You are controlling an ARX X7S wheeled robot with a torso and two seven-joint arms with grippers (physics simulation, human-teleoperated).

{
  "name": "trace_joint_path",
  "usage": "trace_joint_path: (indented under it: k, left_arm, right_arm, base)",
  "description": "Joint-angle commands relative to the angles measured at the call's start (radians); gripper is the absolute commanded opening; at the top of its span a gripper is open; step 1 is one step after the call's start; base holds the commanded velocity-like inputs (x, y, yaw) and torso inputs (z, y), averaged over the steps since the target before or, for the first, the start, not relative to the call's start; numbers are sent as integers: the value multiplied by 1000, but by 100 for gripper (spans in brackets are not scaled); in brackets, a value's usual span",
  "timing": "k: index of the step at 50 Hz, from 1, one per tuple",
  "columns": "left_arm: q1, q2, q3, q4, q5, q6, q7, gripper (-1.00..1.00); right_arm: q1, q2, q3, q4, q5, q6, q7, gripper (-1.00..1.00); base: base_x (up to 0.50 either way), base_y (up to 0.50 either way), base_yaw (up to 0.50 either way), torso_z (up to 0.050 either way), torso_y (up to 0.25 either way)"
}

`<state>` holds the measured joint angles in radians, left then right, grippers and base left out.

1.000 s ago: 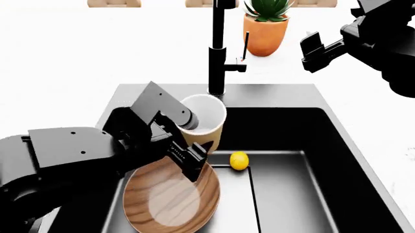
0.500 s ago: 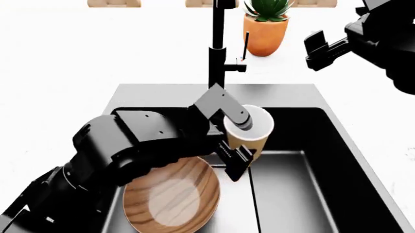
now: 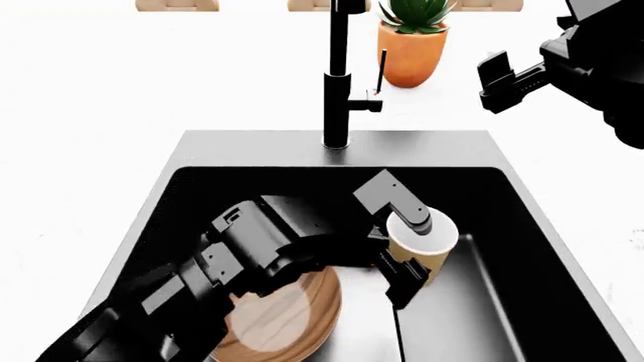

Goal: Pick the bowl and cup and place them in the sink. Then turn on the water.

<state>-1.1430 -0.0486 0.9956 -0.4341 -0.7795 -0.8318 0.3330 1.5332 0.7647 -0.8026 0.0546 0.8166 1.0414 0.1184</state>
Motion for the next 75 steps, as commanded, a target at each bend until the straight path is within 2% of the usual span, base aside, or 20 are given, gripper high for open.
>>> trace_joint_path:
  k: [1, 11, 16, 38, 72, 73, 75]
  left_arm:
    - [-21, 48, 169, -175, -144, 163, -12, -100]
    - [-61, 48, 486, -249, -417, 349, -62, -100]
    - [-54, 48, 549, -256, -460, 383, -70, -100]
    - [30, 49, 557, -260, -376, 358, -63, -100]
    - [73, 49, 551, -237, -302, 325, -53, -100]
    - [71, 49, 551, -238, -304, 324, -53, 100]
    - [67, 49, 551, -236, -312, 321, -52, 100]
  right_arm:
    - [-2, 0, -6, 8, -4, -5, -8, 100]
    - [-11, 7, -2, 3, 2, -5, -5, 100]
    - [-14, 12, 0, -1, 4, -3, -3, 100]
    - [-25, 24, 7, -9, 13, -4, 0, 100]
    - [-46, 34, 11, -12, 21, -14, 0, 100]
    - [-46, 34, 11, -11, 21, -14, 0, 100]
    - [-45, 33, 11, -10, 20, -15, -1, 100]
  base:
    - [0, 0, 0, 0, 0]
    - [0, 0, 0, 0, 0]
    - [0, 0, 0, 0, 2]
    - [0, 0, 0, 0, 0]
    - [0, 0, 0, 0, 0]
    - [0, 0, 0, 0, 0]
    - [0, 0, 0, 0, 0]
